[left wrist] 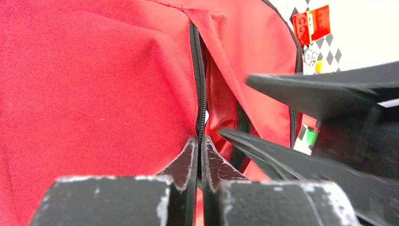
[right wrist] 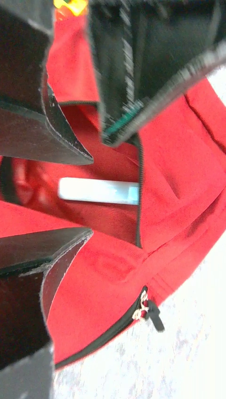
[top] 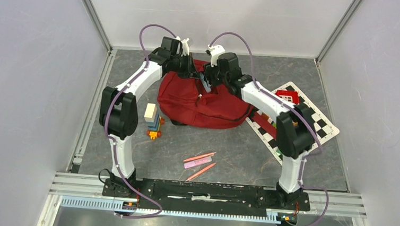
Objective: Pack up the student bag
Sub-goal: Place the stationery in the student bag, then pick up the stationery from the center of the board.
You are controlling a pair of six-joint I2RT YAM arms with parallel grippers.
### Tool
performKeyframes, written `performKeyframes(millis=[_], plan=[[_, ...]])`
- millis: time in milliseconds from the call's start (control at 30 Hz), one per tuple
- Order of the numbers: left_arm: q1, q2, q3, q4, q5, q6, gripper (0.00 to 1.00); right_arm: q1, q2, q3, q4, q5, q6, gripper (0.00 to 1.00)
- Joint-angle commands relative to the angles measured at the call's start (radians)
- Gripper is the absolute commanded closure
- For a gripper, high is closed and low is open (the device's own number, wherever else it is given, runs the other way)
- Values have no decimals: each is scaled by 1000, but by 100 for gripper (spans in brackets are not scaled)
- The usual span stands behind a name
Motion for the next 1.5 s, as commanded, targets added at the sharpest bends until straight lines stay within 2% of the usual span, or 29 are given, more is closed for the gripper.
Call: performKeyframes(millis=[0,200,300,400,567,900,1467], plan=[[18,-47,-1,54,-17,-42,95,4,-234,-123,80,-81,-109,43],[19,-49,-12,56,-10,-39,95,28,-495,-423,89,-252,-176,43],[19,-50,-18,48,-6,-38,94,107,-599,-544,47,-257,-224,42],[20,-50,-24,48,-5,-36,94,184,-626,-599,-33,-259,-254,43],[20,-43,-20,38,-9,-36,94,301,-607,-667,-61,-260,-282,46],[20,-55,-6,-23,-17,-34,94,463,-468,-681,-60,-315,-345,48],[20,-70,-25,-4,-12,-55,94,514,-367,-678,-105,-368,-452,48]])
